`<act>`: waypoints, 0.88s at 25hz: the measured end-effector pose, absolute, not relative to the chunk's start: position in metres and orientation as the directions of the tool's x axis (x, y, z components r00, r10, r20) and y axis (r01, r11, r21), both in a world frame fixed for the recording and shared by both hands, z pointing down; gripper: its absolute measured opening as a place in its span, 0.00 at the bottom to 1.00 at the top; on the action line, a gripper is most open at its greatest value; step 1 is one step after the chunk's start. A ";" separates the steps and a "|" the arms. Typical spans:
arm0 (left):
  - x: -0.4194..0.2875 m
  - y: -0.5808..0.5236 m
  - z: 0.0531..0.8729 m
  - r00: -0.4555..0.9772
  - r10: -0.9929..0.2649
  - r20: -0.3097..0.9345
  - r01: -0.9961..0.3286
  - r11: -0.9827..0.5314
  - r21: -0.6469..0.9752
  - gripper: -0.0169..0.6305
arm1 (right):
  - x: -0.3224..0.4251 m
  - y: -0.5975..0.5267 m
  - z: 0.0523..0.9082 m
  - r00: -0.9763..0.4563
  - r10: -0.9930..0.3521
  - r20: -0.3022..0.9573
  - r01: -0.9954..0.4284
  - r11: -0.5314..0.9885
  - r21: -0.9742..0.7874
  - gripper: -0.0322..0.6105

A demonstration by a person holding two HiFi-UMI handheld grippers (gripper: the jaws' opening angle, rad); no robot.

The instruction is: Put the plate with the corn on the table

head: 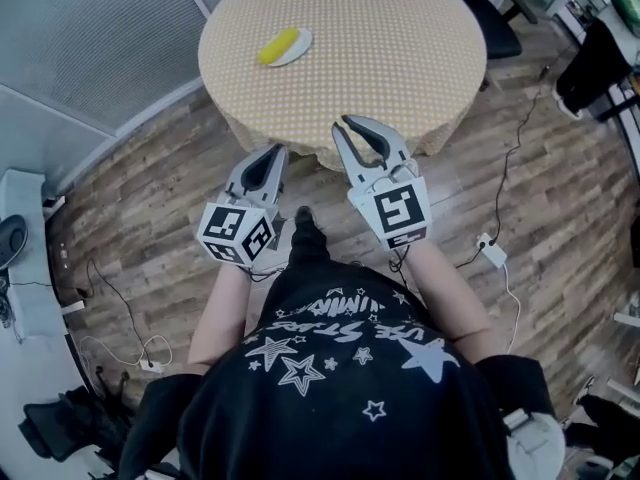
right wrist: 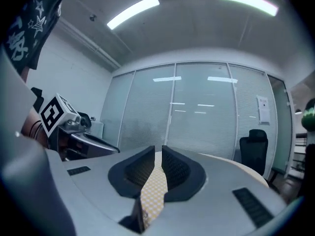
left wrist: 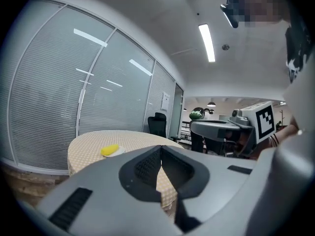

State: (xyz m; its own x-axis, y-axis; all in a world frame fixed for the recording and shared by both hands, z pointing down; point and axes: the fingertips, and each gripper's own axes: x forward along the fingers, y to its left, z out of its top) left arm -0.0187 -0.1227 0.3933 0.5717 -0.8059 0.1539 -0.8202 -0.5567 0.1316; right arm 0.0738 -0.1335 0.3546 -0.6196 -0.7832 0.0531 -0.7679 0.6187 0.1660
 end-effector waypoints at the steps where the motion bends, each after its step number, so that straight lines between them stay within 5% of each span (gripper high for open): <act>1: -0.017 -0.113 0.393 0.567 -0.809 0.153 -0.823 -0.553 0.130 0.04 | 0.074 -0.125 0.355 -0.623 -0.780 0.053 -0.760 0.620 0.194 0.14; 7: -0.012 -0.072 0.393 0.545 -0.822 0.163 -0.838 -0.532 0.122 0.04 | 0.061 -0.076 0.365 -0.675 -0.729 0.114 -0.647 0.659 0.384 0.14; 22: -0.015 -0.018 0.386 0.631 -0.760 0.156 -0.776 -0.620 0.116 0.04 | 0.047 -0.013 0.387 -0.609 -0.771 0.187 -0.718 0.636 0.284 0.10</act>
State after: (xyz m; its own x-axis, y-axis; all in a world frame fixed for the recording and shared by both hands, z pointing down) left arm -0.0146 -0.0179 0.3857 0.6311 -0.7599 0.1559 -0.7756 -0.6204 0.1161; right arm 0.0467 -0.0130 0.3872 -0.6088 -0.7711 0.1865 -0.7178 0.6356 0.2843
